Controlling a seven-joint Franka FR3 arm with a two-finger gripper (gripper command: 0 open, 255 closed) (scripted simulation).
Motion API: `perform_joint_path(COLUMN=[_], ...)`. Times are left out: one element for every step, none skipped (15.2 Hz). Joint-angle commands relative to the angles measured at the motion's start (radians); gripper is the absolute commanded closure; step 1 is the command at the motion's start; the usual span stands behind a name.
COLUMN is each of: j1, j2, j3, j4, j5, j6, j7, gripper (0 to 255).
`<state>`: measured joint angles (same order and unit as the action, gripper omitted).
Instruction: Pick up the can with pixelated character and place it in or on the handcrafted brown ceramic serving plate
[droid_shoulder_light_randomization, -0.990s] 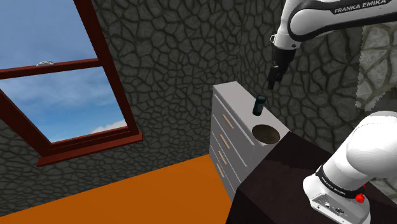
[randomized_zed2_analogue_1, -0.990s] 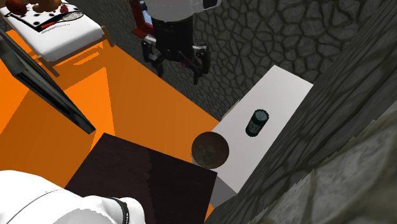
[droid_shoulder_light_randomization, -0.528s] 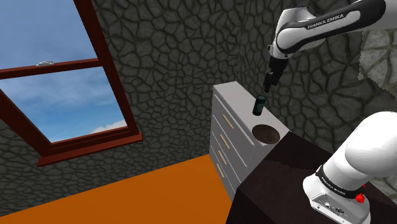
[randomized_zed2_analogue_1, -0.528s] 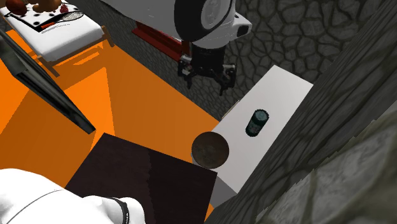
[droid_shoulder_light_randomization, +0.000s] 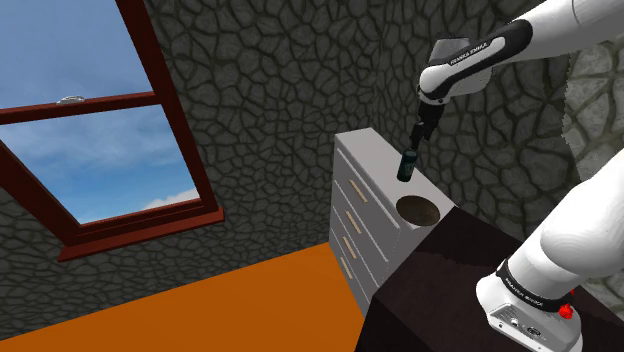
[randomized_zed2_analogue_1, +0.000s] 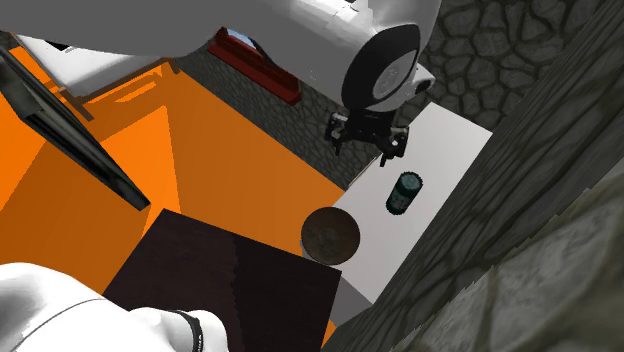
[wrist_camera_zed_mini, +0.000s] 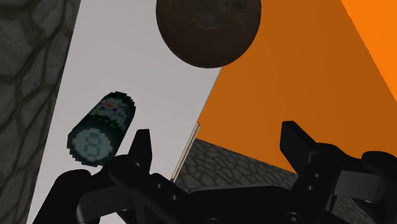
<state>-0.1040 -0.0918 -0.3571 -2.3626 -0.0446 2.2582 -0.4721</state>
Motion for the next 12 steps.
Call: perform_joint_path(j1=[-0.005,-0.011,-0.018,-0.027,-0.036,-0.047,-0.059,-0.073,-0.087,-0.103,-0.118,-0.135], j2=[0.081,0.12,0.159,0.198,0.237,0.276,0.315,0.354,0.392,0.431,0.469,0.507], j3=[-0.016,-0.022,-0.027,-0.03,-0.032,-0.032,-0.03,-0.028,-0.024,-0.019,-0.013,-0.007], j4=[0.037,0.057,0.078,0.101,0.124,0.149,0.176,0.203,0.232,0.262,0.293,0.326], j5=[0.035,0.054,0.075,0.096,0.118,0.14,0.162,0.184,0.204,0.224,0.242,0.259], j6=[0.043,0.06,0.076,0.091,0.104,0.116,0.126,0.135,0.142,0.149,0.154,0.157], j7=[-0.039,-0.062,-0.084,-0.107,-0.13,-0.152,-0.174,-0.195,-0.214,-0.233,-0.25,-0.266], gripper=[0,0,0,0,0,0,0,0,0,0,0,0])
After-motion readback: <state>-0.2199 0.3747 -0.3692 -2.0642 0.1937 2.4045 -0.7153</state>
